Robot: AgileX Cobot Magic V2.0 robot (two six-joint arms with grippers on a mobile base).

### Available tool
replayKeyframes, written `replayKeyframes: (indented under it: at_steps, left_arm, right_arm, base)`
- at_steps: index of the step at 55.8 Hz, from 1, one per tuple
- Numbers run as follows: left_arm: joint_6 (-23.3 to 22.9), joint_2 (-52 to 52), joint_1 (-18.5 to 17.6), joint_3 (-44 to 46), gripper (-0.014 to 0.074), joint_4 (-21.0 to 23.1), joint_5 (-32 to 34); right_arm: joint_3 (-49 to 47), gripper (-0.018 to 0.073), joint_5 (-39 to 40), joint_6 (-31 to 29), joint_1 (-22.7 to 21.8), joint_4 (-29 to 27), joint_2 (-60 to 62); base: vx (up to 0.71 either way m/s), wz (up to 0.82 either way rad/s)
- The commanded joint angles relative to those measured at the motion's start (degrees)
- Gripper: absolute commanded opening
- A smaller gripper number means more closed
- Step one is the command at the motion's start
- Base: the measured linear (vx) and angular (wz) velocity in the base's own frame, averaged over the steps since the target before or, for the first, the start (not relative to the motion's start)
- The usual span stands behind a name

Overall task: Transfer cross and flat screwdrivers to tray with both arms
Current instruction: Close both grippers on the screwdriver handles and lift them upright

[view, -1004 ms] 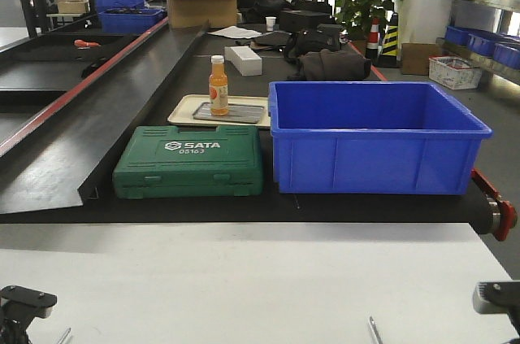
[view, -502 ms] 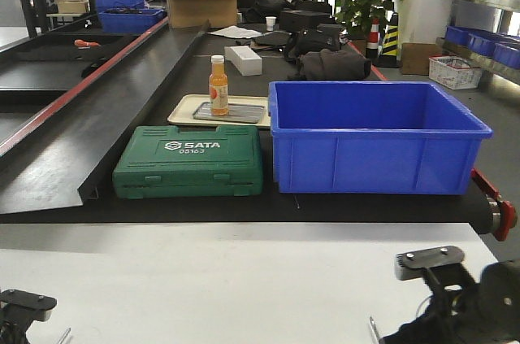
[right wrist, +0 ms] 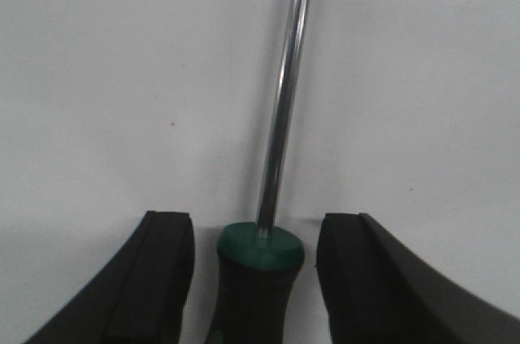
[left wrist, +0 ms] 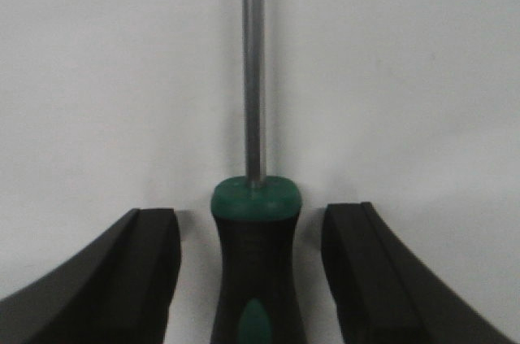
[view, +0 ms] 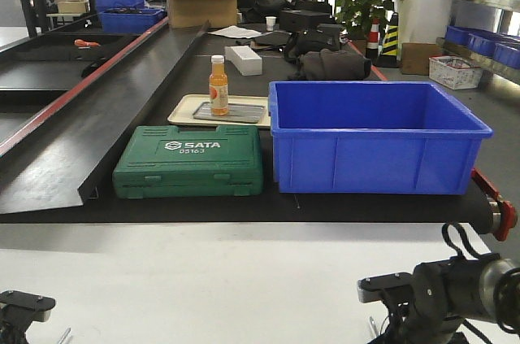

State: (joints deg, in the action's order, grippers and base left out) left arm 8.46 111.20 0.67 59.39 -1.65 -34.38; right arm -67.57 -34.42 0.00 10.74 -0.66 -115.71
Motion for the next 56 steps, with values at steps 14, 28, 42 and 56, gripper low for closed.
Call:
replayKeyframes:
  at_steps: [14,28,42,56]
  left_arm:
    - [-0.1,-2.4,-0.2,1.2,0.0513,0.7,1.6]
    - [-0.1,-2.4,-0.2,1.2,0.0513,0.7,1.3]
    - [-0.1,-2.4,-0.2,1.2,0.0468,0.7,0.8]
    - [-0.1,-2.5,-0.2,1.2,0.0155,0.7,-1.5]
  right_arm:
    - [-1.7,0.0428,-4.4,0.0,0.0,-0.4,-0.2]
    - [-1.7,0.033,-7.6,0.8,0.0,-0.7,-0.2]
    - [-1.7,0.0141,-10.2,1.3,0.0,-0.8,-0.2]
    - [-1.7,-0.0013,-10.2,1.1,0.0,-0.8,0.1]
  base:
    - [0.0,0.0]
    - [0.0,0.0]
    - [0.0,0.0]
    - [0.0,0.0]
